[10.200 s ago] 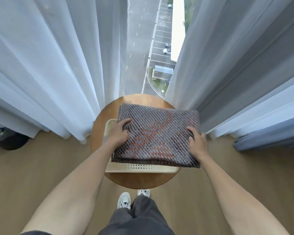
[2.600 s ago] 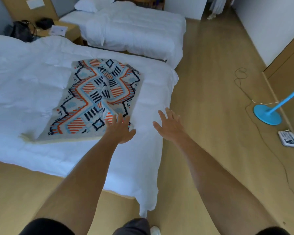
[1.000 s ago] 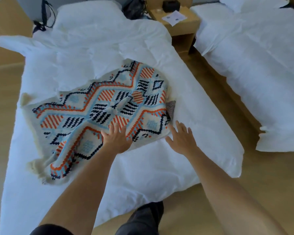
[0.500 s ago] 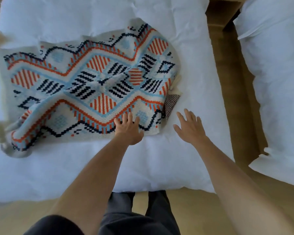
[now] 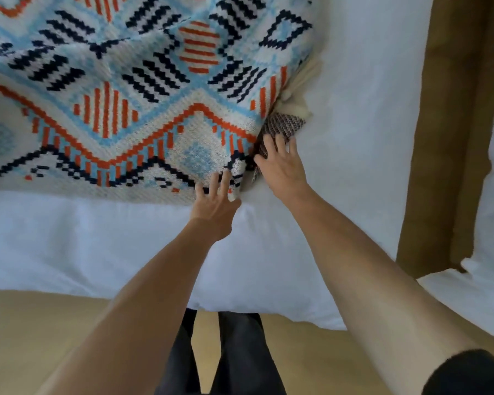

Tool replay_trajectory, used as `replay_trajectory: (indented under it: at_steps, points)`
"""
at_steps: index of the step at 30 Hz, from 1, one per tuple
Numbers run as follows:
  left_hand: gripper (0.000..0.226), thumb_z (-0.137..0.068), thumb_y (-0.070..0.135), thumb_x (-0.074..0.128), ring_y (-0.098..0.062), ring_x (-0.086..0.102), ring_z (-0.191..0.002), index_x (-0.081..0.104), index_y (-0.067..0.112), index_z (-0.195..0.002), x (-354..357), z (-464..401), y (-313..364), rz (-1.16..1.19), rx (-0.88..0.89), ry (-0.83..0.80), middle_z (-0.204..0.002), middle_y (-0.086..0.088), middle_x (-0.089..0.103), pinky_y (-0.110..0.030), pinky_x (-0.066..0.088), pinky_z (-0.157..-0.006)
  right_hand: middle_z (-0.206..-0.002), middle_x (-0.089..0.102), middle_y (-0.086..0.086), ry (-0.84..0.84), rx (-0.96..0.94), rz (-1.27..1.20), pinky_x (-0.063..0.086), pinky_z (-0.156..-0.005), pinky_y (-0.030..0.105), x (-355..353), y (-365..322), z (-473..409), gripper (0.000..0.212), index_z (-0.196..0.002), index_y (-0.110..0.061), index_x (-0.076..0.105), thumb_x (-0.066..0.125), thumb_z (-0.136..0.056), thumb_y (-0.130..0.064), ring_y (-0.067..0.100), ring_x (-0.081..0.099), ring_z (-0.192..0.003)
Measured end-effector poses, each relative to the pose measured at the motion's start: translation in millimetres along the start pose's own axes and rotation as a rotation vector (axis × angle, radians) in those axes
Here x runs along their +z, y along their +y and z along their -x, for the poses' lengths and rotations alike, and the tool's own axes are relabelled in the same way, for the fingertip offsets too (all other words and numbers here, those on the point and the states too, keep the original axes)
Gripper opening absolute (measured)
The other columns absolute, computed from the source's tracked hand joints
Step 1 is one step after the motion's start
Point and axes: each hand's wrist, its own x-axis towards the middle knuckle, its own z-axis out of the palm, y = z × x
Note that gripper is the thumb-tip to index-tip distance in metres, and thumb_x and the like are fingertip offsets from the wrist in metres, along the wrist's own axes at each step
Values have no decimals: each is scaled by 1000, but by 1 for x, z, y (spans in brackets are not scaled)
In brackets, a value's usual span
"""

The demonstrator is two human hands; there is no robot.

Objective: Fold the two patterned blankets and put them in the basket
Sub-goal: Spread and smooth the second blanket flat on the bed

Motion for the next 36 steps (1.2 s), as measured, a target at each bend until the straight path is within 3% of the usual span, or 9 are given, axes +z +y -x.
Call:
replay_trajectory:
  at_steps: [5,9,16,24,26,28,31,36]
  points:
    - [50,-95,17,47,-43,-13,-144,37,27,-143,-4,-8,8,-51,-44,44,-155,-21,-22,-63,15,-112,-111,54,14,137,5,125,35,-102,56,15,21,4,12,-83,-3,69,59,-80,-9,37,48,-110]
    - [58,-95,18,49,-44,-10,-144,26,25,-148,-8,-6,21,-77,-31,120,-155,-22,-21,-62,15,-112,-107,55,17,156,-10,106,33,-102,57,23,54,37,12,-75,2,69,69,-68,-8,38,48,-109]
    - [71,-91,17,57,-40,-1,-145,18,25,-150,-14,-3,55,-125,103,21,-159,-18,-8,-59,12,-115,-113,56,17,77,101,40,31,-102,58,46,63,108,11,-68,-3,71,72,-61,-10,40,45,-115]
    - [59,-93,14,52,-40,-4,-146,28,22,-147,5,5,63,-177,125,-73,-158,-21,-11,-60,13,-114,-134,48,21,26,139,52,34,-100,61,68,57,135,21,-80,-4,70,79,-61,-9,41,41,-124]
    - [52,-94,13,50,-41,-6,-145,36,22,-143,9,6,61,-177,138,-66,-157,-21,-14,-60,13,-114,-141,43,20,45,99,116,28,-105,61,61,65,120,15,-80,-4,70,75,-67,-10,41,35,-132]
    - [39,-94,14,50,-42,-9,-145,48,22,-133,12,8,60,-177,151,-69,-157,-22,-17,-61,12,-114,-143,40,17,-26,79,207,18,-111,61,58,72,107,20,-92,-7,71,72,-74,-16,40,24,-139]
    - [30,-94,13,51,-43,-12,-144,55,21,-123,17,10,60,-175,159,-75,-155,-22,-21,-61,11,-114,-130,55,11,-196,138,343,9,-115,57,59,79,106,29,-109,-14,67,66,-82,-24,37,29,-136]
    - [58,-94,11,52,-41,-7,-145,27,21,-146,14,10,61,-150,139,-55,-157,-20,-18,-58,14,-115,-103,66,7,-323,201,272,15,-115,46,61,86,138,26,-108,-8,58,62,-83,-11,31,51,-112]
